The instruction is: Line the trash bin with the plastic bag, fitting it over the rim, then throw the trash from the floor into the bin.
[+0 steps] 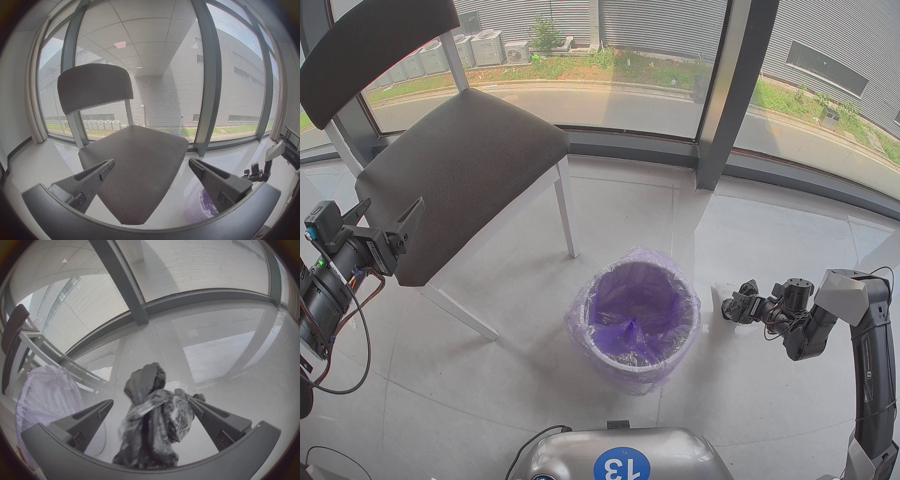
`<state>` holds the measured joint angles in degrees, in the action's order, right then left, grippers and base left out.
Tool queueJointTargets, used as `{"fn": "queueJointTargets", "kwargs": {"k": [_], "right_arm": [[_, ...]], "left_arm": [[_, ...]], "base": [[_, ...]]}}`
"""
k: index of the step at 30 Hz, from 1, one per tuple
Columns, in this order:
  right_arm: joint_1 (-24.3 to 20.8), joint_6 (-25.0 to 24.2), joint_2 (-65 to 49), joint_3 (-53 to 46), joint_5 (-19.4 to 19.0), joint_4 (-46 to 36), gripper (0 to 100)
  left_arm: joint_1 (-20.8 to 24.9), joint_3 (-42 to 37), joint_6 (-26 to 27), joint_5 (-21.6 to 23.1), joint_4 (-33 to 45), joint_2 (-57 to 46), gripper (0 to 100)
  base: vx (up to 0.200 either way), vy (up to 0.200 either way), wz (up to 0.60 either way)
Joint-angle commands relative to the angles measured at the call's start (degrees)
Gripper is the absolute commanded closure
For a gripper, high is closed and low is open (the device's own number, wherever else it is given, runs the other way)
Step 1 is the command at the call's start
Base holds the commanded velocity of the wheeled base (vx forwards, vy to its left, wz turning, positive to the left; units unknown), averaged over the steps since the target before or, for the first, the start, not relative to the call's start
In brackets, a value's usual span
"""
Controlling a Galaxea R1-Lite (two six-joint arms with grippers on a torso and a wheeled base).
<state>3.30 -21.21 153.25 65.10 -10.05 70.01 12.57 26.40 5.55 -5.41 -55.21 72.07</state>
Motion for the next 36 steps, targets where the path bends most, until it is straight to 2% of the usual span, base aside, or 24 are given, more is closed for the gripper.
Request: {"fn": "queueJointTargets", "kwargs": {"k": [1, 6, 18, 29, 32, 36], "right_arm": [[-0.49, -0.32, 1.26, 1.96, 0.99, -0.23, 0], [-0.58, -0.23, 2.67, 5.13, 3.98, -0.66, 0], [-0.75, -0.06, 5.92, 12.42, 5.74, -5.94, 0], [-0.84, -1.38, 7.68, 16.29, 6.53, -6.11, 0], [-0.93, -1.64, 8.12, 18.13, 8.11, -7.61, 0], [-1.46, -1.99, 9.35, 22.70, 12.33, -13.15, 0]], "left_arm": [[0.00, -0.21, -0.01, -0.12, -0.07, -0.09, 0], [0.00, -0.21, -0.01, -0.04, 0.02, -0.44, 0], [0.00, -0.30, -0.01, -0.04, 0.02, -0.35, 0], [0.00, -0.74, -0.01, -0.04, 0.02, -0.44, 0], [0.00, -0.74, -0.01, -0.04, 0.02, -0.44, 0], [0.00, -0.74, -0.01, -0.04, 0.02, -0.44, 0]], "base": [[0.000, 0.000, 0.00], [0.000, 0.000, 0.00], [0.000, 0.000, 0.00], [0.000, 0.000, 0.00], [0.000, 0.000, 0.00], [0.000, 0.000, 0.00]]}}
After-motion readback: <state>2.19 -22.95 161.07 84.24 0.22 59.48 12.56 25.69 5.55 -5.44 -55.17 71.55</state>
